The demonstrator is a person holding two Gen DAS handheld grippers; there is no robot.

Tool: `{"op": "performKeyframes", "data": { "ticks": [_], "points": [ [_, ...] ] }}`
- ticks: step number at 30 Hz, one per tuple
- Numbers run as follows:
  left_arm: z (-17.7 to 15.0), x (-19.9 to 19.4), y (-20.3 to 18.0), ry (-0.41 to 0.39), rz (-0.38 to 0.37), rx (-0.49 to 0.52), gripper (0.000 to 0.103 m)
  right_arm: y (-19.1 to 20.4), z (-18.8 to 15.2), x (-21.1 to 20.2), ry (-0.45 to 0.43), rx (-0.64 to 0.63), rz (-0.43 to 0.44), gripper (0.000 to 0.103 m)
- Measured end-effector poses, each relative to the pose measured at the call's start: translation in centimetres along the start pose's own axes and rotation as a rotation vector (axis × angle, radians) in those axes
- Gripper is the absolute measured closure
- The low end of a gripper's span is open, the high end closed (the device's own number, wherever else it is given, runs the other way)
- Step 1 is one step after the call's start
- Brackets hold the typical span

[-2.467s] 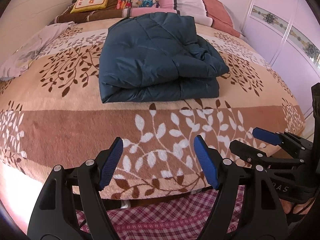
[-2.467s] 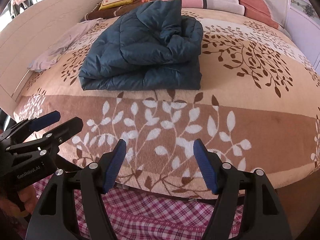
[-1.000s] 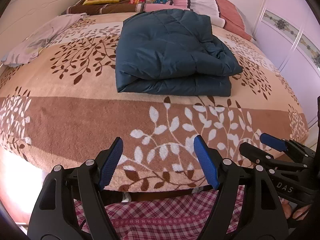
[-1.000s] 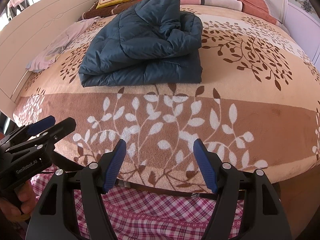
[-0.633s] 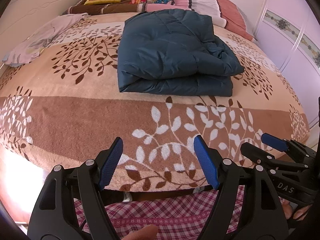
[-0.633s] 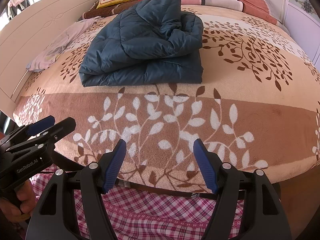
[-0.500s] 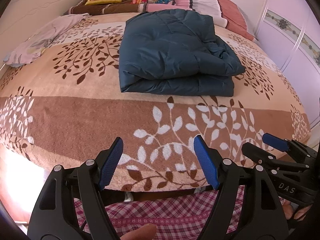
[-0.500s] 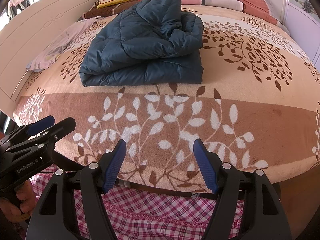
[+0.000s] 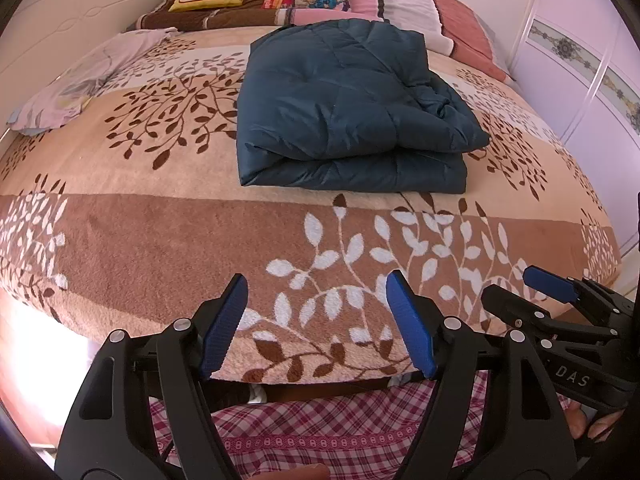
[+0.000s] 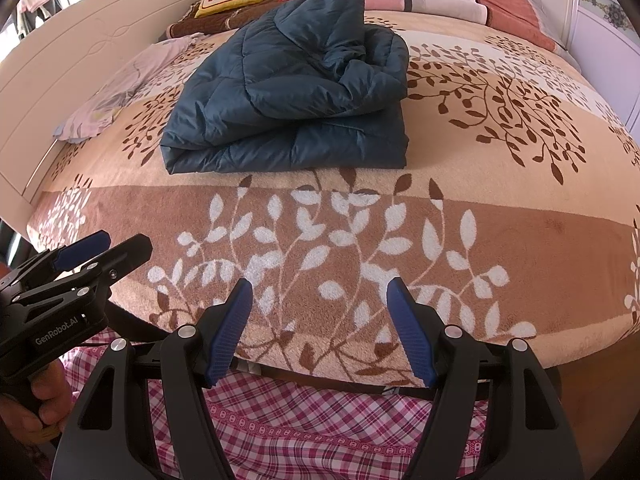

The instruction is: Fold large clothes

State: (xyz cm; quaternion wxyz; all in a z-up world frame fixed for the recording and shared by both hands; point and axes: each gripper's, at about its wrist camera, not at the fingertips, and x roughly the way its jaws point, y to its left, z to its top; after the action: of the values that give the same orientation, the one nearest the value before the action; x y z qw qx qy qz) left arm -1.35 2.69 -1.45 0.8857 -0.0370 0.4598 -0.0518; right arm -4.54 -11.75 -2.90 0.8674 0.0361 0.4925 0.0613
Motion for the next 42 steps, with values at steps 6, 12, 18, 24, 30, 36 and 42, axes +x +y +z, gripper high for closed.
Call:
{"op": "performKeyframes", "data": {
  "ticks": [6, 12, 18, 24, 30, 36, 42],
  "points": [
    [-0.02, -0.01, -0.06, -0.001, 0.0, 0.0, 0.032, -0.01, 0.01, 0.01, 0.001, 0.001, 0.001, 0.034],
    [-0.01, -0.01, -0.05, 0.0, 0.001, -0.001, 0.032, -0.01, -0.01, 0.03, 0.001, 0.0, 0.001, 0.034],
    [-0.01, -0.01, -0.03, 0.001, 0.0, -0.001, 0.032, -0.06, -0.02, 0.05, 0.001, -0.001, 0.001, 0.034],
    [-0.01, 0.0, -0.01, 0.001, 0.0, -0.001, 0.032, -0.1, -0.02, 0.04, 0.001, -0.001, 0.001, 0.034],
    [-0.02, 0.03, 0.01, 0.001, 0.0, -0.001, 0.032, 0.0, -0.24, 0.23, 0.004, 0.0, 0.001, 0.034],
    [-0.08, 0.06, 0.01, 0.003, 0.0, -0.003, 0.032, 0.03, -0.11, 0.21, 0.004, 0.001, 0.001, 0.034],
    [-0.24, 0.16, -0.03, 0.003, 0.001, -0.005, 0.032, 0.03, -0.23, 0.3, 0.006, 0.0, 0.002, 0.034]
  ]
}}
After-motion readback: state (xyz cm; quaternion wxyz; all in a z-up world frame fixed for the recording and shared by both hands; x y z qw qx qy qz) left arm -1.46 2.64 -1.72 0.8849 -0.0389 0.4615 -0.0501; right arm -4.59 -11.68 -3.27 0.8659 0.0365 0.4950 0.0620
